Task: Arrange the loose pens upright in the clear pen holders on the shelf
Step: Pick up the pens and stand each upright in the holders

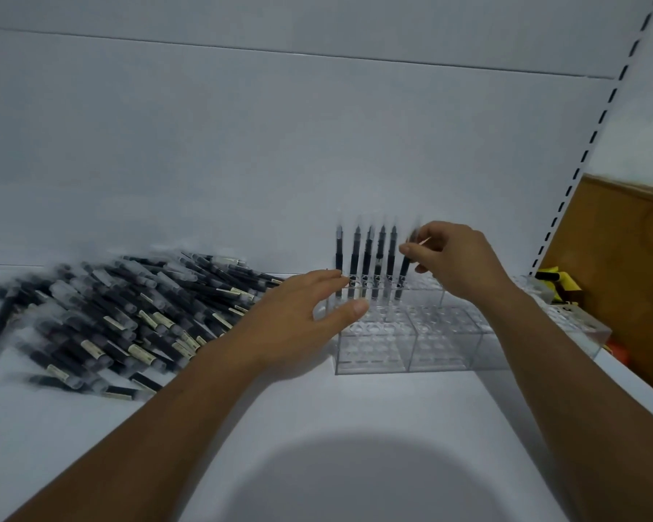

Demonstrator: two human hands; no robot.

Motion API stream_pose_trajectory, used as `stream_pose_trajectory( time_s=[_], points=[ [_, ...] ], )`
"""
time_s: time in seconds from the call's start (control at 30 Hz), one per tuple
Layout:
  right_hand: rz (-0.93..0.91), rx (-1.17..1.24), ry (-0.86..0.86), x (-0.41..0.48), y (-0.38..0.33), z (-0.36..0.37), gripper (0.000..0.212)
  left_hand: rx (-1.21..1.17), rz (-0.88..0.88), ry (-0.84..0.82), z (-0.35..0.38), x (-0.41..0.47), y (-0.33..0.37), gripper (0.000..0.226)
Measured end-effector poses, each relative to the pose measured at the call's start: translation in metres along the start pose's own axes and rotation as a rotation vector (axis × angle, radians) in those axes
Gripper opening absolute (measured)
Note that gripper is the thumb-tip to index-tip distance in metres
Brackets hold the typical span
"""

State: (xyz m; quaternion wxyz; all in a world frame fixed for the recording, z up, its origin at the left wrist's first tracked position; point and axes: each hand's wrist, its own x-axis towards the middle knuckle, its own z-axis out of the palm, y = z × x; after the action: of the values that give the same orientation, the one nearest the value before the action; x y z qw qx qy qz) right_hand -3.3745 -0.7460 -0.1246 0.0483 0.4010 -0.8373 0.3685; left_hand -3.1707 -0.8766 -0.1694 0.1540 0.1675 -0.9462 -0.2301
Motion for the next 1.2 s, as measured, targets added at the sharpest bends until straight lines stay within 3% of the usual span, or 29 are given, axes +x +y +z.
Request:
stream_pose_trajectory(
  time_s=[0.17,0.33,0.47,0.6,0.8,0.93,1.1,1.2],
  points=[
    [0.024,-0.208,0.002,-0.013,-0.002,-0.016,0.042,-0.052,0.014,0.033,-0.003,0.002,0.004,0.076],
    [-0.090,-0.194,0.080,-0.028,-0.047,-0.032,0.028,-0.064,-0.097,0.248,-0.034,-0.007,0.005,0.045],
    [-0.280,-0.073,-0.116,-0.054,-0.110,0.001,0.019,0.017,-0.205,0.340,-0.072,-0.038,-0.013,0.032],
    [-0.453,-0.178,-0.386,-0.082,-0.160,0.058,0.024,0.079,-0.343,0.461,-0.091,-0.089,-0.051,0.028],
    [-0.639,-0.220,-0.444,-0.101,-0.198,0.128,0.051,0.162,-0.646,0.659,-0.113,-0.159,-0.113,0.035],
    [-0.689,-0.243,-0.482,-0.108,-0.205,0.152,0.061,0.165,-0.813,0.598,-0.124,-0.181,-0.138,0.044],
    [-0.705,-0.196,-0.339,-0.108,-0.199,0.160,0.037,0.180,-0.851,0.484,-0.130,-0.172,-0.146,0.027],
    [-0.666,-0.136,-0.276,-0.105,-0.194,0.158,0.022,0.157,-0.873,0.427,-0.135,-0.163,-0.149,0.036]
  ],
)
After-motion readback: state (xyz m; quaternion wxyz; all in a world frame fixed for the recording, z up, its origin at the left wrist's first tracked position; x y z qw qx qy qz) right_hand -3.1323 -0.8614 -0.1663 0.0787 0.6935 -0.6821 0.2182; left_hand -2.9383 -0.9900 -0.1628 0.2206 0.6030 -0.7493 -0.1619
